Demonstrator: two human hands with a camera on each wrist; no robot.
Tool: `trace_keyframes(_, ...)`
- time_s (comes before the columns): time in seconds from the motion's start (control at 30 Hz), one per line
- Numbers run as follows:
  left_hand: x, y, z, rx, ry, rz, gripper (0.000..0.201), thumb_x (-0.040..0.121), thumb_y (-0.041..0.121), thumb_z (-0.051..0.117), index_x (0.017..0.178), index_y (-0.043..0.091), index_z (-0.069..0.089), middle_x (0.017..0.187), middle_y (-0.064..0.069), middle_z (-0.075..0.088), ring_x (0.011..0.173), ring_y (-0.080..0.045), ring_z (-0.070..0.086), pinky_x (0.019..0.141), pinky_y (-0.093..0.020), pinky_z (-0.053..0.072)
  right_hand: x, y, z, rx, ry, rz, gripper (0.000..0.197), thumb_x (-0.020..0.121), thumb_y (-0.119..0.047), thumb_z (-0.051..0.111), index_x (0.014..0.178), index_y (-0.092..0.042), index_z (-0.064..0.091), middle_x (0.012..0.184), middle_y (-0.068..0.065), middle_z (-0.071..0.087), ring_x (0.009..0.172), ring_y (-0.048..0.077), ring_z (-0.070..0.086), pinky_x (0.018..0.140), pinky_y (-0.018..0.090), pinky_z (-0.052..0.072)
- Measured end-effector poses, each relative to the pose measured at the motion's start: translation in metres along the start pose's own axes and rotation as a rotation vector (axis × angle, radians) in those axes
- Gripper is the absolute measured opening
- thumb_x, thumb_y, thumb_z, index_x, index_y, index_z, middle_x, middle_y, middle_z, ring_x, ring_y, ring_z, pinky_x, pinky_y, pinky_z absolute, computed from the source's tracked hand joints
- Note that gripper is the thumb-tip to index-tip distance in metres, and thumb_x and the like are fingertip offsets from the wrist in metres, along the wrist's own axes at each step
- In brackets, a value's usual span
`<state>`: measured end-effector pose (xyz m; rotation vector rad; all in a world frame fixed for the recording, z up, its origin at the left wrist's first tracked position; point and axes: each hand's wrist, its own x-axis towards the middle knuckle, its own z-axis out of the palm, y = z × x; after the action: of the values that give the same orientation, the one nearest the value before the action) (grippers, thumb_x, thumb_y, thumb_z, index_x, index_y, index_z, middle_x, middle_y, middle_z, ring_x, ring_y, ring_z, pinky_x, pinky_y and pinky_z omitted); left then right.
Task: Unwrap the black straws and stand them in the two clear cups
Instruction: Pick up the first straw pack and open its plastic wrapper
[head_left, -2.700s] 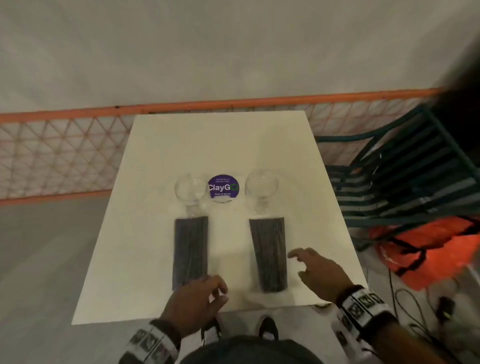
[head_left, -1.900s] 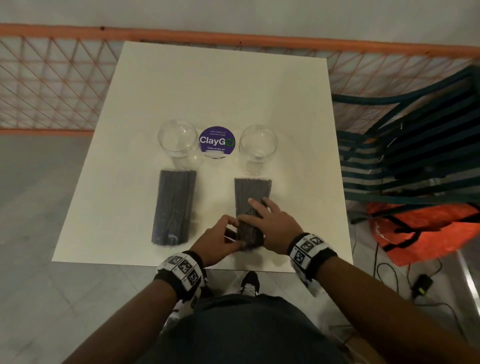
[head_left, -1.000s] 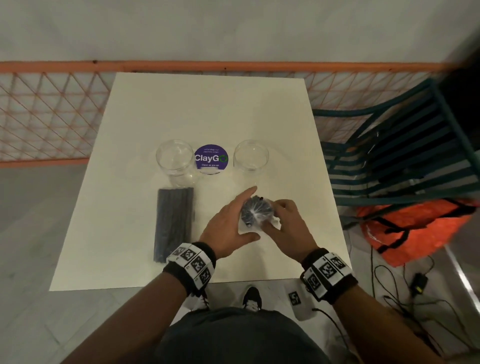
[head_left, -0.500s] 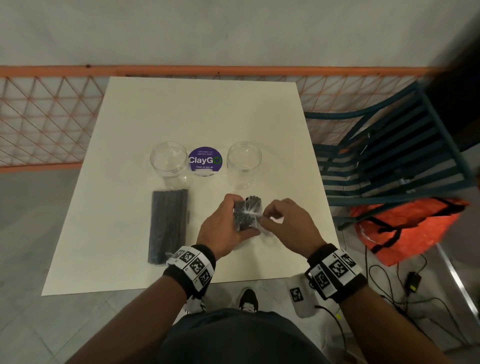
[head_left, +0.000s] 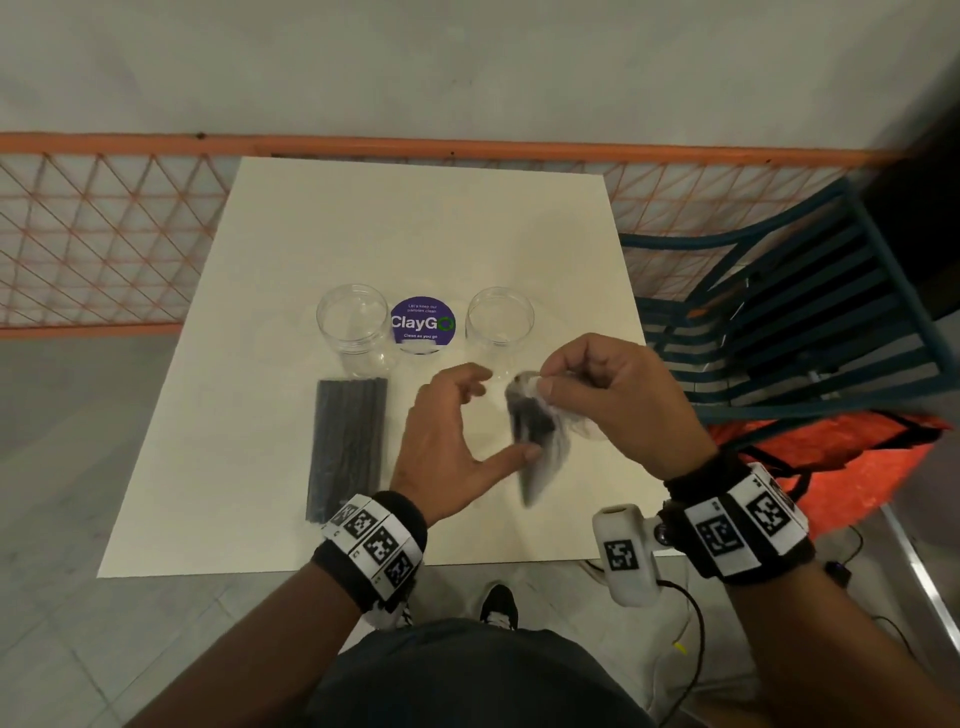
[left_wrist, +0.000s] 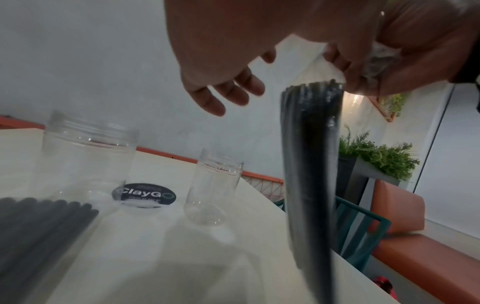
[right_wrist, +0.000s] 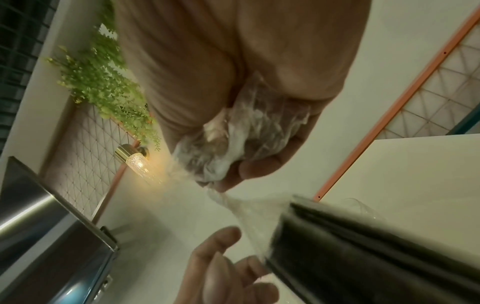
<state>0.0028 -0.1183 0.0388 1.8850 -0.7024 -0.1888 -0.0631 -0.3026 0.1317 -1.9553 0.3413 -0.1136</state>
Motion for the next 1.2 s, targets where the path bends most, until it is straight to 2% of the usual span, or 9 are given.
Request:
trace_keyframes(0.1, 0.003, 0.005, 0.002, -0.013, -0.125, 0.004, 0.088, 0.067, 0.064, 0.075, 0.140, 0.037, 0.035, 0.132, 0.014, 0.048, 0.121, -0.013, 0.051, 0.103, -0.040, 0.046, -0.002, -0.001, 0.001, -0.007, 0.013, -0.010, 0.005, 0.082, -0.016, 0.073, 0.083, -0.019, 0.070, 0.078, 0.012, 0.072, 0.075, 0.034, 0.066, 0.073, 0.047, 0.056)
trace_keyframes(0.23, 0.006, 0.003, 0.008, 0.061, -0.192, -0.067, 0.085, 0.071, 0.067, 0.066, 0.144, 0.037, 0.037, 0.107, 0.024, 0.053, 0.107, -0.012, 0.052, 0.094, -0.033, 0.043, -0.003, 0.003, 0.001, -0.018, 0.036, -0.001, 0.005, 0.082, -0.014, 0.073, 0.083, -0.018, 0.071, 0.079, 0.011, 0.072, 0.077, 0.033, 0.066, 0.074, 0.051, 0.056)
trace_keyframes(0.43, 0.005, -0.001, 0.011, 0.283, -0.119, -0.110, 0.064, 0.066, 0.075, 0.056, 0.105, 0.024, 0.062, 0.098, 0.001, 0.057, 0.093, -0.022, 0.052, 0.077, -0.037, 0.047, -0.004, 0.010, 0.000, -0.029, 0.059, 0.027, 0.006, 0.080, -0.020, 0.074, 0.084, -0.022, 0.071, 0.082, 0.002, 0.074, 0.079, 0.028, 0.069, 0.076, 0.054, 0.058)
trace_keyframes(0.53, 0.005, -0.003, 0.012, 0.123, -0.137, -0.175, 0.047, 0.070, 0.060, 0.068, 0.101, 0.029, 0.052, 0.107, 0.001, 0.055, 0.099, -0.019, 0.056, 0.079, -0.031, 0.048, -0.004, 0.010, 0.000, -0.045, 0.038, 0.024, 0.006, 0.081, -0.022, 0.074, 0.085, -0.024, 0.070, 0.083, 0.000, 0.073, 0.080, 0.023, 0.068, 0.077, 0.052, 0.058)
trace_keyframes(0.67, 0.009, 0.001, 0.011, -0.049, -0.229, -0.146, 0.048, 0.085, 0.028, 0.074, 0.125, 0.035, 0.048, 0.113, 0.003, 0.066, 0.101, -0.015, 0.066, 0.086, -0.030, 0.055, -0.002, 0.005, 0.005, -0.088, -0.023, 0.022, 0.013, 0.082, -0.017, 0.074, 0.090, -0.025, 0.069, 0.086, -0.001, 0.072, 0.081, 0.017, 0.066, 0.078, 0.042, 0.058)
trace_keyframes(0.93, 0.017, -0.007, 0.016, -0.004, -0.208, -0.207, 0.038, 0.088, 0.030, 0.073, 0.121, 0.024, 0.056, 0.107, 0.004, 0.071, 0.096, -0.015, 0.068, 0.087, -0.037, 0.056, -0.008, 0.016, 0.006, 0.324, 0.027, 0.119, 0.026, 0.100, -0.027, 0.048, 0.122, -0.021, 0.059, 0.101, 0.009, 0.072, 0.093, 0.015, 0.069, 0.076, 0.028, 0.057)
trace_keyframes(1.03, 0.013, -0.006, 0.017, -0.019, -0.239, -0.254, 0.049, 0.086, 0.037, 0.075, 0.127, 0.025, 0.053, 0.113, 0.004, 0.071, 0.101, -0.014, 0.067, 0.090, -0.032, 0.055, -0.014, 0.056, 0.010, 0.529, 0.148, 0.338, 0.033, 0.105, -0.031, 0.032, 0.125, -0.031, 0.058, 0.118, 0.006, 0.068, 0.109, 0.028, 0.066, 0.093, 0.048, 0.054)
trace_keyframes(1.13, 0.007, -0.014, 0.019, -0.060, -0.298, -0.279, 0.058, 0.084, 0.041, 0.076, 0.133, 0.027, 0.047, 0.124, 0.005, 0.067, 0.110, -0.013, 0.065, 0.095, -0.030, 0.053, -0.026, 0.095, 0.014, 0.346, -0.009, 0.398, 0.035, 0.105, -0.026, 0.032, 0.135, -0.036, 0.047, 0.134, 0.000, 0.061, 0.116, 0.023, 0.061, 0.102, 0.048, 0.047)
trace_keyframes(1.2, 0.003, -0.020, 0.020, -0.022, -0.330, -0.267, 0.056, 0.086, 0.034, 0.076, 0.133, 0.026, 0.046, 0.127, 0.001, 0.067, 0.114, -0.015, 0.064, 0.097, -0.033, 0.054, -0.029, 0.108, 0.023, 0.161, -0.196, 0.381, 0.062, 0.095, -0.005, 0.047, 0.145, -0.039, 0.031, 0.149, -0.002, 0.045, 0.128, 0.020, 0.051, 0.101, 0.040, 0.045)
